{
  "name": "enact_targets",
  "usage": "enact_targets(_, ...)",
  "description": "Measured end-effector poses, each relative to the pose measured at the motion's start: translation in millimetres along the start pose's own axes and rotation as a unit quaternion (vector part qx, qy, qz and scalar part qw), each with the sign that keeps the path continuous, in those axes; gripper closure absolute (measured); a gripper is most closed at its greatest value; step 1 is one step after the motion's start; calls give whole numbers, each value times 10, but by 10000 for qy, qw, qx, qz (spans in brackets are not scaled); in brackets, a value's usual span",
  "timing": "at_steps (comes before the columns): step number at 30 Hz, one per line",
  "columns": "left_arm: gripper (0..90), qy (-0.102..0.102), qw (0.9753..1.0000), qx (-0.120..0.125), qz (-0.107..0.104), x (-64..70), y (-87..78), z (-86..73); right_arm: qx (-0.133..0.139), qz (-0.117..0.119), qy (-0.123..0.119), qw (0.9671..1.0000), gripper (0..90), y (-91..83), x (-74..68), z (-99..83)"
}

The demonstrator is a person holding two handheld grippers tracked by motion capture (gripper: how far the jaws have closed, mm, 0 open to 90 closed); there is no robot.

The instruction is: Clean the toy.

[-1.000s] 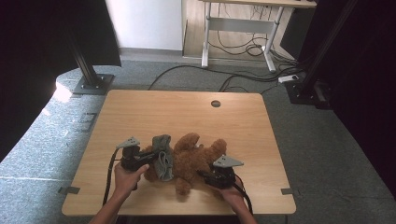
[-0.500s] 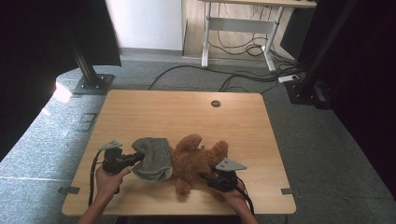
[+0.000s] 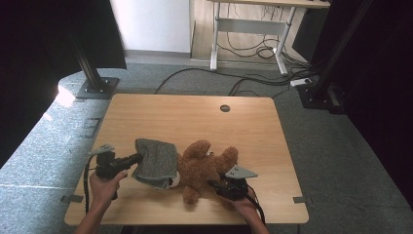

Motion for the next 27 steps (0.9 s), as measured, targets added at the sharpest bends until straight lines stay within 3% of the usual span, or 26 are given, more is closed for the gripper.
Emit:
enact_targets(4,836,67,9991,396,155,1,-273,219,3,15,11,10000,585,-1,2,-1)
enact_targets(8,836,-104,9985,539,-19,-45,-352,313,2,53,39,10000,583,3,12,2)
enact_targets(15,838,62,9977,223,-630,231,-1,278,3,49,54,10000,581,5,10,3)
enact_targets(19,837,242,9966,-70,-785,419,252,292,6,55,55,10000,580,4,9,2)
enact_targets(24,782,456,9963,-531,-500,548,588,237,7,71,50,10000,579,3,9,1)
enact_targets(27,723,580,9965,-577,-193,578,659,230,6,66,54,10000,576,2,4,1)
Point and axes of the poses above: each handheld gripper's, and its own axes: y roughly forward along the jaws, z roughly out of its top, x roughly to its right, the point moved 7 cm from there along y, roughly forward along the jaws, and after that the axes turned 11 degrees about -x, right-handed, at the moved point
